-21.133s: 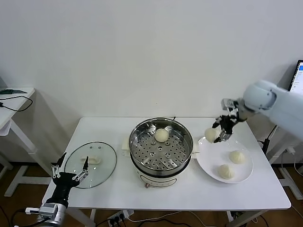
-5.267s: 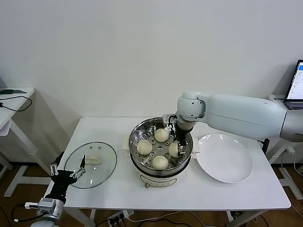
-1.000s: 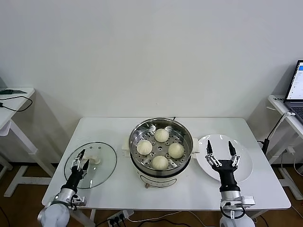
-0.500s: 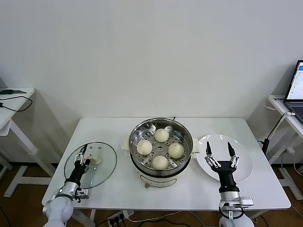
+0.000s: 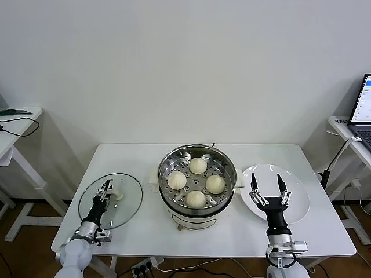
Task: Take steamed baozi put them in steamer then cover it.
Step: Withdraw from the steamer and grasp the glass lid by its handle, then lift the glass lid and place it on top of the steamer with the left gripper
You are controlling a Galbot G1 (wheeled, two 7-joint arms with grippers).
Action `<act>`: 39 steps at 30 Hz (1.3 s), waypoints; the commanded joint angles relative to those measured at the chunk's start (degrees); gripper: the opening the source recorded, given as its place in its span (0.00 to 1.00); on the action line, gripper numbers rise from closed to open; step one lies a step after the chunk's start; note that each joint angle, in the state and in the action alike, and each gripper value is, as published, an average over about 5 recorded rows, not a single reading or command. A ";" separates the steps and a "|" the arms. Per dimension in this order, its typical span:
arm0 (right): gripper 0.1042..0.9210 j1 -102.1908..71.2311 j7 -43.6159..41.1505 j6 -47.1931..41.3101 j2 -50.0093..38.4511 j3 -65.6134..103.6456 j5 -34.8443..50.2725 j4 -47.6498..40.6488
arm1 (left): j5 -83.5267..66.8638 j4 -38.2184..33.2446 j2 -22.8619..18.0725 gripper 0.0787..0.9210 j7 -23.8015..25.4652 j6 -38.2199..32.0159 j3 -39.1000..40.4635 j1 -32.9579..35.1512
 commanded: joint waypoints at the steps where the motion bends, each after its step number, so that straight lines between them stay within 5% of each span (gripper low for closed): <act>1: 0.88 0.14 -0.01 0.27 0.02 -0.08 -0.18 -0.54 | 0.34 0.19 -0.23 0.41 -0.35 0.58 0.01 -0.12; 10: 0.88 0.30 0.12 0.57 -0.05 -0.03 -0.26 -0.81 | 0.92 -4.31 -0.69 0.14 -0.69 0.82 -1.05 1.05; 18: 0.88 0.81 0.23 0.37 -0.19 -0.20 -0.18 -0.72 | -2.44 -21.01 0.33 0.13 2.46 5.40 -2.97 6.94; 28: 0.88 1.04 0.18 0.20 -0.91 0.41 0.34 -0.84 | -17.88 -44.93 6.83 0.13 16.69 23.46 1.70 16.32; 39: 0.88 0.93 0.11 0.38 -0.84 1.86 0.75 -0.70 | -14.93 -49.19 10.75 0.13 22.55 36.00 20.01 11.65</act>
